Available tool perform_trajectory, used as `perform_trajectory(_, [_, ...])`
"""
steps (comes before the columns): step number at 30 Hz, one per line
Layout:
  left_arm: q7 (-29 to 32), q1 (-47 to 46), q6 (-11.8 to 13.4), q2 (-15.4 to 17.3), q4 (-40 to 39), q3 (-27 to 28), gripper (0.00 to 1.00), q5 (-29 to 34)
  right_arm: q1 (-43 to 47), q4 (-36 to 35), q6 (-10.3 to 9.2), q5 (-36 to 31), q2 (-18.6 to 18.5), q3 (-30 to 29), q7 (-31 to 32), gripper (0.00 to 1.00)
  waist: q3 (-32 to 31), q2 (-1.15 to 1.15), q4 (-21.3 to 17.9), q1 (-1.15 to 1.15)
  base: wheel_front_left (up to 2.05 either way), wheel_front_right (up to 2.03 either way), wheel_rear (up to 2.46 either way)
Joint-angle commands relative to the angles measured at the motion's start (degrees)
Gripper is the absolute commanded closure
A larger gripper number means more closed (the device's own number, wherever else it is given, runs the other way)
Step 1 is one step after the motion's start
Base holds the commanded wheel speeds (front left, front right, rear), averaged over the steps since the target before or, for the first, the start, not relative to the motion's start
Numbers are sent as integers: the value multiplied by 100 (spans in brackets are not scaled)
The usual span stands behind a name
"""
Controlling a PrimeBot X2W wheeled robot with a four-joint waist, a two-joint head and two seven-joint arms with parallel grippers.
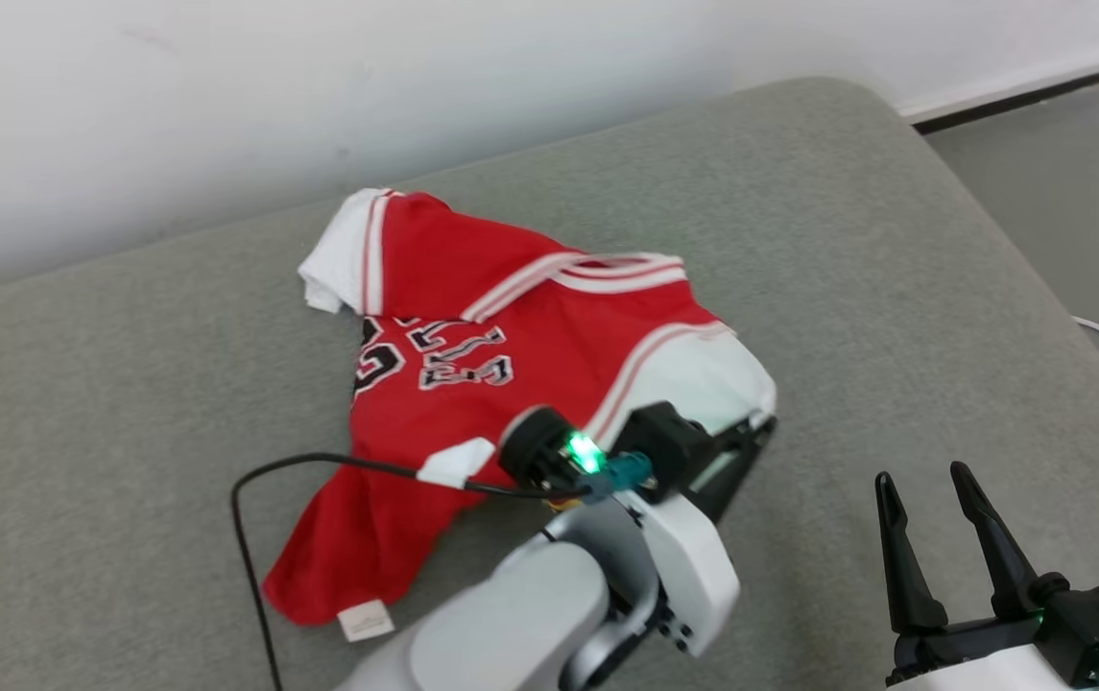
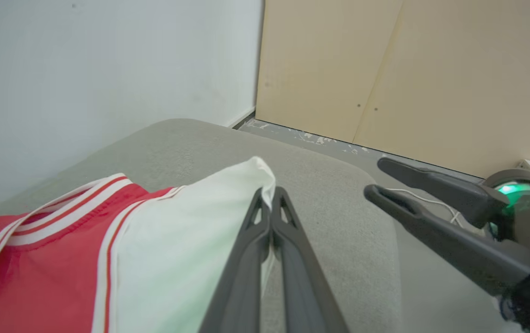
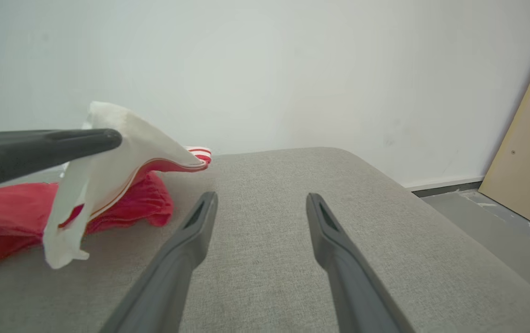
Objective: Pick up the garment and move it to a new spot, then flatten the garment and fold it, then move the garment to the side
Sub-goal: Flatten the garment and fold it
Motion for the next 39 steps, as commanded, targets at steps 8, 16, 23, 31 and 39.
perform_trajectory(8, [255, -69, 391, 16, -356, -972, 100, -652, -11, 44, -11, 291, -9, 71, 6, 0, 203, 0, -622, 0, 0, 0, 0])
perform_trajectory(16, [-34, -147, 696, 19, -571, -1339, 0, -1274, 83, 44, -11, 336, -8, -173, 6, 0, 327, 0, -513, 0, 0, 0, 0])
perform_trajectory(23, [-566, -191, 1124, 205, -585, -894, 0, -1421, 195, -37, -11, 19, -13, -472, 6, 0, -7, 0, 120, 0, 0, 0, 0])
perform_trajectory(31, [-854, 217, 1632, 1216, -807, -282, 0, -1404, 397, -44, -12, -317, -12, -573, 6, 0, -503, 0, 871, 0, 0, 0, 0])
perform_trajectory(39, [-993, 911, 1939, 2016, -967, 210, 0, -1345, 522, -41, -11, -387, -110, -484, 7, 0, -783, 0, 1269, 0, 0, 0, 0])
